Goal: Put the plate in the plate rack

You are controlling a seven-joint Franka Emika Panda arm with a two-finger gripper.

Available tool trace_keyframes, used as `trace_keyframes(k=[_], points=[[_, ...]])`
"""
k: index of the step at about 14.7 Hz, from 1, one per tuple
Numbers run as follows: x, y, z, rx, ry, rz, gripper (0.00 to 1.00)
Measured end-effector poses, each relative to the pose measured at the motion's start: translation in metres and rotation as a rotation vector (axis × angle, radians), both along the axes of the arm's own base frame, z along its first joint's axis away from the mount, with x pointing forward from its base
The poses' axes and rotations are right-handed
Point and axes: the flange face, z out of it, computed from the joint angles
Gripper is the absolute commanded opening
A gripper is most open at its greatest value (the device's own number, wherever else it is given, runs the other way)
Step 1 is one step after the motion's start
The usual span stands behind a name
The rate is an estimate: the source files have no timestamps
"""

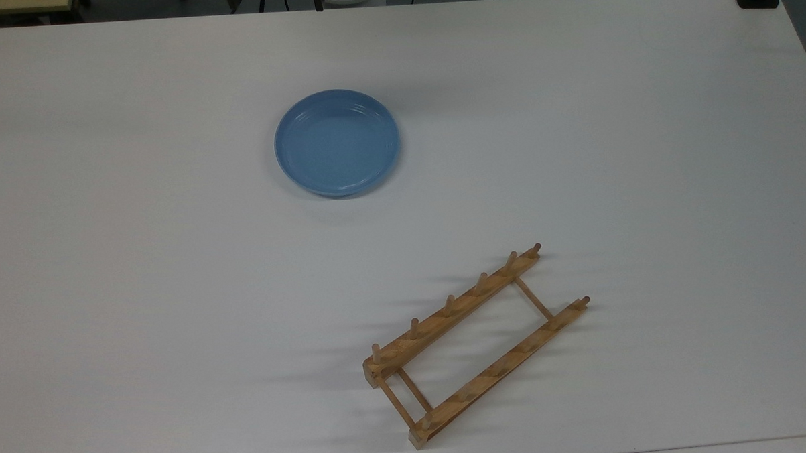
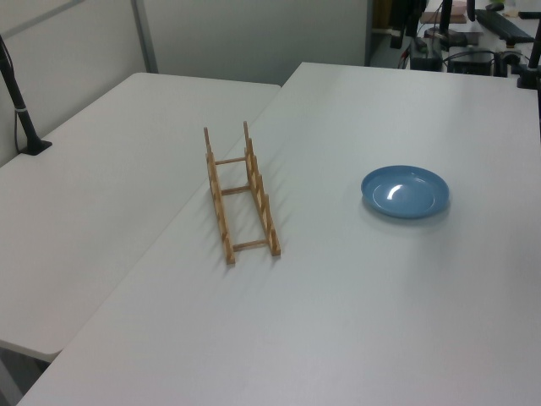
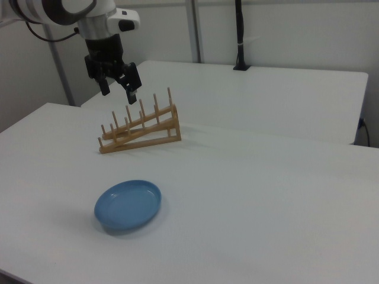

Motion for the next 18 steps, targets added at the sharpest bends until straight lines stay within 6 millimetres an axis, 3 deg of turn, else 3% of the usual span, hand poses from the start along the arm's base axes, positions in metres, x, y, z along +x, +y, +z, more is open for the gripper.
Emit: trace_keyframes(k=[4,11,18], points=[[0.0,0.0,-0.001,-0.001,0.002,0.016,1.0],[-0.004,-0.015,-0.008,-0.016,0.03,0.309,1.0],[-0.008,-0.03,-0.042,-0.018,0.116,0.309,1.0]])
